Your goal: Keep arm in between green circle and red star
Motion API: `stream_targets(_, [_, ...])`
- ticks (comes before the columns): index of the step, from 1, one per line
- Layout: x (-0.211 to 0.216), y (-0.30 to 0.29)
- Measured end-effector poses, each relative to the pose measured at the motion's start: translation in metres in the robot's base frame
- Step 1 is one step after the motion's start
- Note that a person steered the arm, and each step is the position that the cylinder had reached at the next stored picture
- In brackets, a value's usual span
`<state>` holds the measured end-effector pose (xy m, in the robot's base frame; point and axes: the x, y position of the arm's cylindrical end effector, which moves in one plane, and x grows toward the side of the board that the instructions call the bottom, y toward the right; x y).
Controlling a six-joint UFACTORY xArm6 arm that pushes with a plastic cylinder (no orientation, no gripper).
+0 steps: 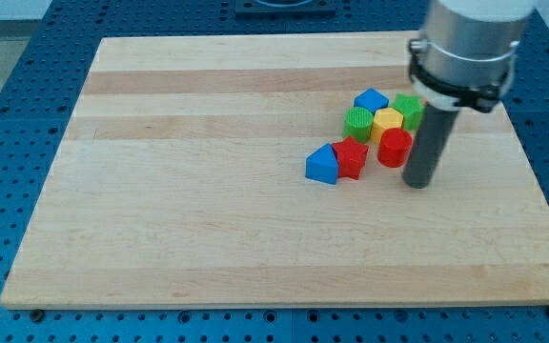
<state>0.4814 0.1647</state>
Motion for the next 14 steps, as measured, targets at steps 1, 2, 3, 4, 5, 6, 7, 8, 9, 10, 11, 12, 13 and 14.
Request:
stream_targets(1, [-0.022,0.03])
stream_targets(2, [-0.051,0.061])
stream_targets(3, [-0.078,0.053])
stream_targets(4, [-0.1,0.045])
stream_targets(5, [-0.124,0.035])
stream_targets(6, [-0.127,0.021])
stream_targets(7, [-0.137,0.019])
stream_targets(8, [-0.134,0.02])
stream_targets(9, [-0.11,0.052])
stream_targets(10, [-0.084,0.064])
stream_targets(11, [-0.078,0.037])
stream_targets(12, [-0.102,0.028])
stream_targets(13, [-0.113,0.005])
stream_targets(14, [-0.123,-0.004])
